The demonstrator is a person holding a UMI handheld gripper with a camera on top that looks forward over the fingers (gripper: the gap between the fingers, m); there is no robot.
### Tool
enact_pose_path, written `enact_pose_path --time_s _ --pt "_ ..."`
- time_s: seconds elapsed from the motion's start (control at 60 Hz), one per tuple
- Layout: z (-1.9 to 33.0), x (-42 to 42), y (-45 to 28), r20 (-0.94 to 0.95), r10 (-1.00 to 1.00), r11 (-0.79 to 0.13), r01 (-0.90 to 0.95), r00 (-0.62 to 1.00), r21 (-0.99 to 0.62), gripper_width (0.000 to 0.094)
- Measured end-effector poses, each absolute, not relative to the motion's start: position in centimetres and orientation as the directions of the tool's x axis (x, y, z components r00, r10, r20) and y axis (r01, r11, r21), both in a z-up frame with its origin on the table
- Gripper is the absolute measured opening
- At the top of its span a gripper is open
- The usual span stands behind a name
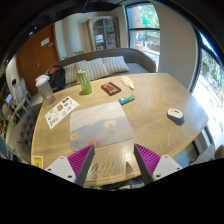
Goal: Arrange mouse
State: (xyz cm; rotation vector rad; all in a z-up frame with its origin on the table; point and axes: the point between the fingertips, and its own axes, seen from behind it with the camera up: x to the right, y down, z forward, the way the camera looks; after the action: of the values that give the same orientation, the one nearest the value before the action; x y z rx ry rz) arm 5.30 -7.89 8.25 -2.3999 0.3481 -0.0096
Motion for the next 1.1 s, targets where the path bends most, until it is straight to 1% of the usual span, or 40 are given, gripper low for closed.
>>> enact_pose_path --time_s 0.117,0.233,0.4,0.533,0.75,0.883,0.983,1.033,1.1 --pt "8.1 7.6 -7.9 -0.051 -0.277 -0.701 -0.238 0.959 -0.673 0.0812" --pt "7.3 11.8 -8.6 -0.019 -0.313 -0.684 -0.239 0.95 -0.69 0.0805" --pt "3.5 20.1 -10.9 0.045 -0.357 -0.706 -0.238 0.933 -0.667 0.0809" --pt "1.3 27.7 -10.8 0.074 -0.378 -0.701 -0.233 0.923 -0.673 0.0808" --pt "-1.3 37.6 -6.5 0.1 -0.34 -0.681 -0.172 0.935 -0.711 0.0806" --pt "-1.8 39.7 -3.5 0.014 -0.297 -0.651 -0.192 0.955 -0.734 0.0805" --pt "-1.9 40.6 -1.3 -0.015 -0.279 -0.637 -0.197 0.96 -0.745 0.0812" --pt "-2.0 41.1 -0.1 -0.035 -0.29 -0.624 -0.217 0.956 -0.751 0.0791" --pt "-2.0 41.7 1.2 -0.031 -0.285 -0.617 -0.208 0.958 -0.759 0.0709"
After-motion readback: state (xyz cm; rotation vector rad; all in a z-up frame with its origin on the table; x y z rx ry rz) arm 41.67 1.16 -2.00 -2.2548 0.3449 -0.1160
